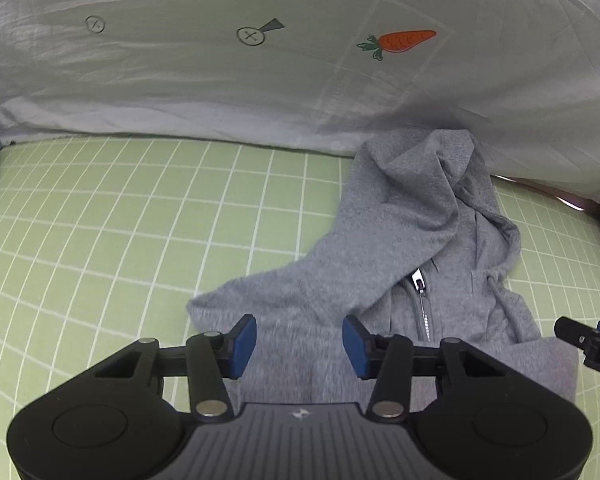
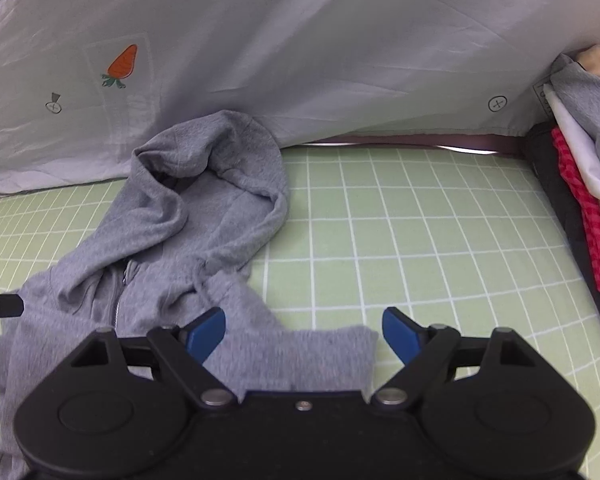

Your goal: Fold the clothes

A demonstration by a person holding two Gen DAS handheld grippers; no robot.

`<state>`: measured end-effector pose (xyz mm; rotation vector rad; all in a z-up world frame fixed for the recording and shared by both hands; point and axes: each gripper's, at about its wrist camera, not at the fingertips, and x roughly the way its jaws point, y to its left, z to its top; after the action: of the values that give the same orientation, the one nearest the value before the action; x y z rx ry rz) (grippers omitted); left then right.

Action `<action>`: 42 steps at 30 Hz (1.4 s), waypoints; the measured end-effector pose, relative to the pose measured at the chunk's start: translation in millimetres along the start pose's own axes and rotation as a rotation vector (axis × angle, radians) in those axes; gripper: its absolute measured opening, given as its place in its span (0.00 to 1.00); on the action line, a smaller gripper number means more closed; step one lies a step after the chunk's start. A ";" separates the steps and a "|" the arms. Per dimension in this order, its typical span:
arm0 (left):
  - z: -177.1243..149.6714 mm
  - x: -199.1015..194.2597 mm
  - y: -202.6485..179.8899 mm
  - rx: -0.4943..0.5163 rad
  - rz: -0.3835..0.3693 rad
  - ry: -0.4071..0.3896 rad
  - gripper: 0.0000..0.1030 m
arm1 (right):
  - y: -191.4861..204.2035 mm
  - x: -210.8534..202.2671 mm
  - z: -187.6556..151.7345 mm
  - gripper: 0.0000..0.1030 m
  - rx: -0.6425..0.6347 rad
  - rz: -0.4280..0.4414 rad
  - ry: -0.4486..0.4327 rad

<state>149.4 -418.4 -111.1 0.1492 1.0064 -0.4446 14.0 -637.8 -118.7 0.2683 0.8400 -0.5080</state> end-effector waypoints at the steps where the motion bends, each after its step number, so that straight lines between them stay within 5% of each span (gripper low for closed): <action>1: 6.4 6.1 -3.9 0.016 -0.001 -0.001 0.47 | 0.1 7.2 6.0 0.84 -0.001 -0.003 -0.004; 11: 33.9 63.3 -59.8 0.169 -0.084 0.022 0.50 | 2.4 81.7 51.2 0.84 0.007 -0.020 0.003; 22: 62.9 96.9 -101.3 0.104 -0.138 -0.015 0.66 | -6.6 113.9 61.7 0.86 0.016 -0.067 0.018; 28: 61.6 104.2 -107.4 0.133 -0.071 -0.057 0.65 | -10.2 113.8 57.9 0.88 0.023 -0.069 0.014; 31: 64.9 102.7 -92.5 0.103 -0.046 -0.088 0.38 | -10.6 115.0 59.1 0.89 0.027 -0.076 0.010; 32: 67.2 103.0 -86.6 0.091 -0.042 -0.089 0.18 | -10.1 115.9 59.9 0.89 0.025 -0.075 0.007; 33: 69.7 103.4 -80.5 0.077 -0.040 -0.090 0.10 | -9.5 117.3 61.2 0.89 0.025 -0.070 0.002; 38: 79.9 98.4 -59.9 0.052 -0.022 -0.125 0.06 | 1.1 133.2 77.1 0.89 -0.038 -0.042 -0.003; 42: 81.8 75.6 -46.2 0.048 0.029 -0.183 0.05 | 0.6 125.4 89.1 0.86 -0.053 -0.133 -0.060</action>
<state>228.0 -508.4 -127.4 0.1632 0.8131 -0.4474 141.3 -715.0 -157.2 0.1481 0.8149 -0.6137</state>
